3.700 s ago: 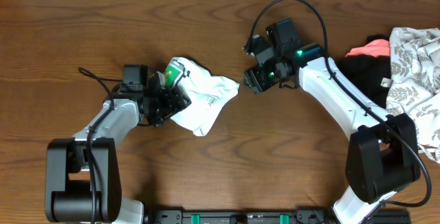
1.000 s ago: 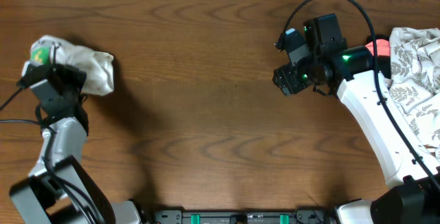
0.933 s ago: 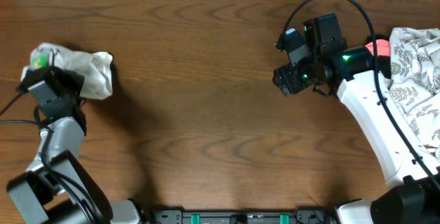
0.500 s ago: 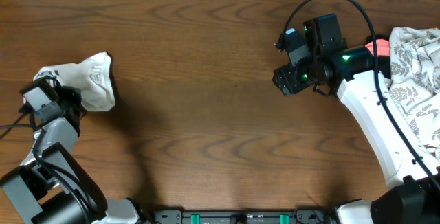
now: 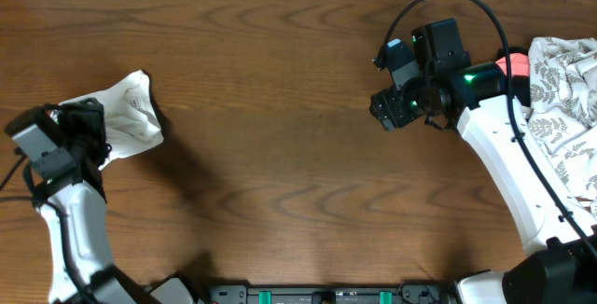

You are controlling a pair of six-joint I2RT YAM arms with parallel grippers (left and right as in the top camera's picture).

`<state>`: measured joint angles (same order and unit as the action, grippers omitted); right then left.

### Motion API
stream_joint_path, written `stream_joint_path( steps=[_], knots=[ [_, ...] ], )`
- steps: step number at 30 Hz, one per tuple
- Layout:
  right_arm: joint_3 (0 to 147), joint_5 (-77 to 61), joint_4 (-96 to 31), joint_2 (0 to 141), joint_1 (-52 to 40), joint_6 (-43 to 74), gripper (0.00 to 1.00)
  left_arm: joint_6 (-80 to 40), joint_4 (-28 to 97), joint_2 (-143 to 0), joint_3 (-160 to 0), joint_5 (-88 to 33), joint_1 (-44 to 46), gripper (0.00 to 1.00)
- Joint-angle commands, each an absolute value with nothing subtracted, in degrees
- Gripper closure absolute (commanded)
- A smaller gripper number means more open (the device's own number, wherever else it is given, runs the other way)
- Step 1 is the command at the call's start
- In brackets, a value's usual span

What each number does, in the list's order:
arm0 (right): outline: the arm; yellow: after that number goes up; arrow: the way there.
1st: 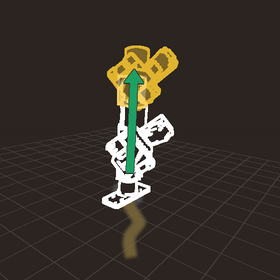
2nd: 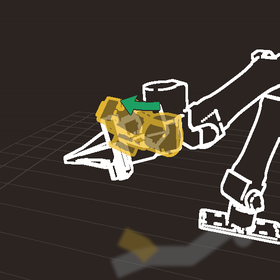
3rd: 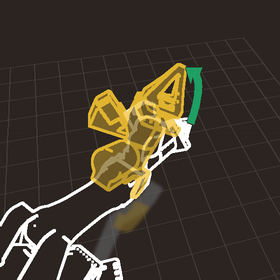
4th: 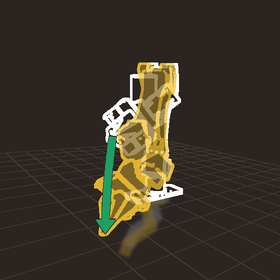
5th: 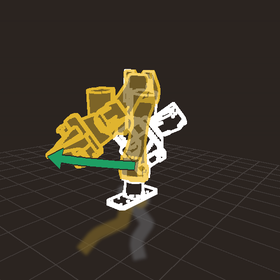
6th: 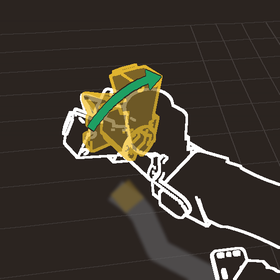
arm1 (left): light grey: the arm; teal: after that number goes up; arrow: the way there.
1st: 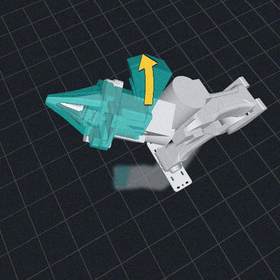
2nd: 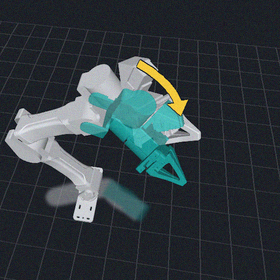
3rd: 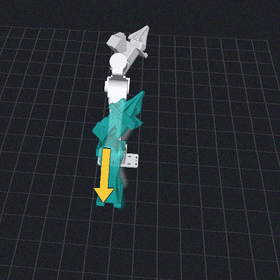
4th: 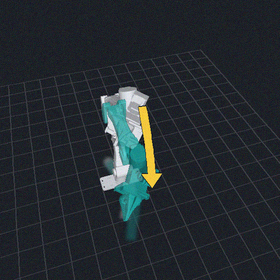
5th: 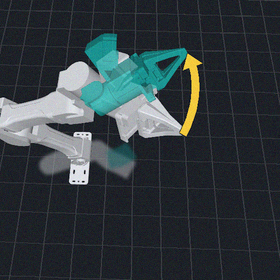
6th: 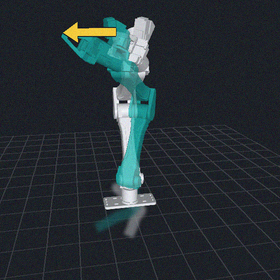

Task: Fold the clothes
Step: 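Lift and carry the T-shirt bundle to the far left edge with left gripper, then lower and press the T-shirt bundle down at the left edge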

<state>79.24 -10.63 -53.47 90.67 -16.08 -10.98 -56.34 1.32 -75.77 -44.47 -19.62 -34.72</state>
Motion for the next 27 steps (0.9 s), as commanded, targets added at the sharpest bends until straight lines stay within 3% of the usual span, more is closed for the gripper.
stream_joint_path(
  steps=[1,8,10,12,15,23,27],
  knots=[
    [78.8,-10.5,-53.6,91.9,-15.6,-10.8,0.29,-56.1,2.4,-74.5,-45.7,-21.6,-34.8,0.33],
    [77.9,-10.5,-53.6,92.0,-15.4,-10.8,0.29,-54.7,4.9,-74.5,-45.7,-21.4,-34.5,0.37],
    [77.9,-10.5,-53.6,92.0,-15.3,-10.8,0.29,-54.1,3.5,-74.5,-45.7,-20.5,-34.5,0.51],
    [77.9,-10.5,-53.6,92.0,-15.3,-10.8,0.29,-51.3,0.9,-74.6,-45.7,-18.7,-34.5,0.75],
    [77.9,-10.5,-53.6,92.0,-15.3,-10.8,0.29,-45.0,-4.8,-75.9,-45.7,-18.4,-34.5,0.92],
    [77.9,-10.5,-53.6,92.0,-15.4,-10.3,0.29,-21.4,-5.7,-87.3,-51.0,-21.3,-34.5,0.93],
    [77.9,-10.5,-53.6,92.0,-15.4,-8.8,0.29,-12.3,-4.4,-94.0,-52.6,-13.5,-34.0,0.89]
  ],
)
